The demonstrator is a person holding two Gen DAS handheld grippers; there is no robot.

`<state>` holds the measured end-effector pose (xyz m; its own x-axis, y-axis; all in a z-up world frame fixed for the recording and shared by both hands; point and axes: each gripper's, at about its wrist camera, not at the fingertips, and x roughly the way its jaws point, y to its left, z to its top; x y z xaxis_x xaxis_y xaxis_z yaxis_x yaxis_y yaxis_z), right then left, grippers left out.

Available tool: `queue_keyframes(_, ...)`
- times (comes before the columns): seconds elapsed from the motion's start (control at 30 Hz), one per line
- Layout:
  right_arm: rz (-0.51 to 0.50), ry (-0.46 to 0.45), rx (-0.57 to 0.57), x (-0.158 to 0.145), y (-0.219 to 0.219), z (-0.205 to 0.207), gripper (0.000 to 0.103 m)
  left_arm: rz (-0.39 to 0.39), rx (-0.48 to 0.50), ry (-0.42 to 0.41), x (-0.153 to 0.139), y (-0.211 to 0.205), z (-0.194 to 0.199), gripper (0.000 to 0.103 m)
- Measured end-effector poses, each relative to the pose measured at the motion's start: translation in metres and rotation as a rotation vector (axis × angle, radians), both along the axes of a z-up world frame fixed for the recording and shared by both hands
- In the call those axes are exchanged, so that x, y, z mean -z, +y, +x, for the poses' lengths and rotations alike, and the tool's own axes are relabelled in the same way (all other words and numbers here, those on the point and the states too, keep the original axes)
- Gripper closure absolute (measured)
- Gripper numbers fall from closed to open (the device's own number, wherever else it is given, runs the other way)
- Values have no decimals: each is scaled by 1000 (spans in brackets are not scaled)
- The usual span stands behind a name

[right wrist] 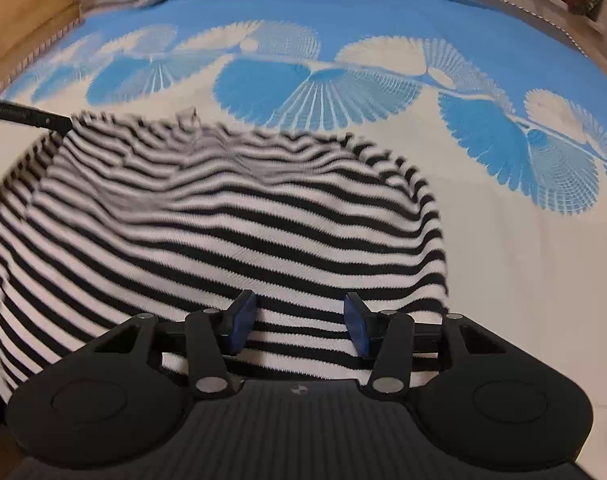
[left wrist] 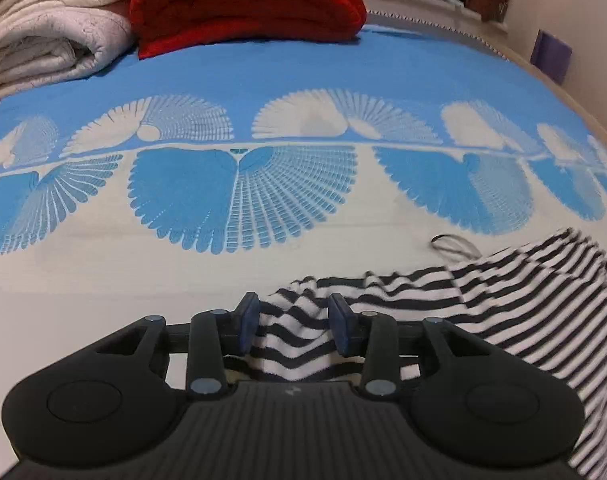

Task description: Fold small clothes

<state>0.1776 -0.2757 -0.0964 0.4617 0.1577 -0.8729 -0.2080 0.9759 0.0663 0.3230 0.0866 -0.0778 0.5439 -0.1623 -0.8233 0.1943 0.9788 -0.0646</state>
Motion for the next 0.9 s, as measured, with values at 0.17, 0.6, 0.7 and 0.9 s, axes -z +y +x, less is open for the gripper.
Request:
queue_keyframes(0.17,85,7,18,-21,-13,-11,52,-172,110,111,-22,2,-22,61)
queue_keyframes(0.6,-6,153,-26,-16,-21,-53,48,17,362,208,-5,-37,-101,58)
queue_keyframes(0.7,-74,218,-60,-5,-21,-64,48,35,392,285,9,-39,-116,56)
queue_keyframes(0.9,-124,271,-24,7,-38,-75,47,193,285,335,30,-19,-118,50)
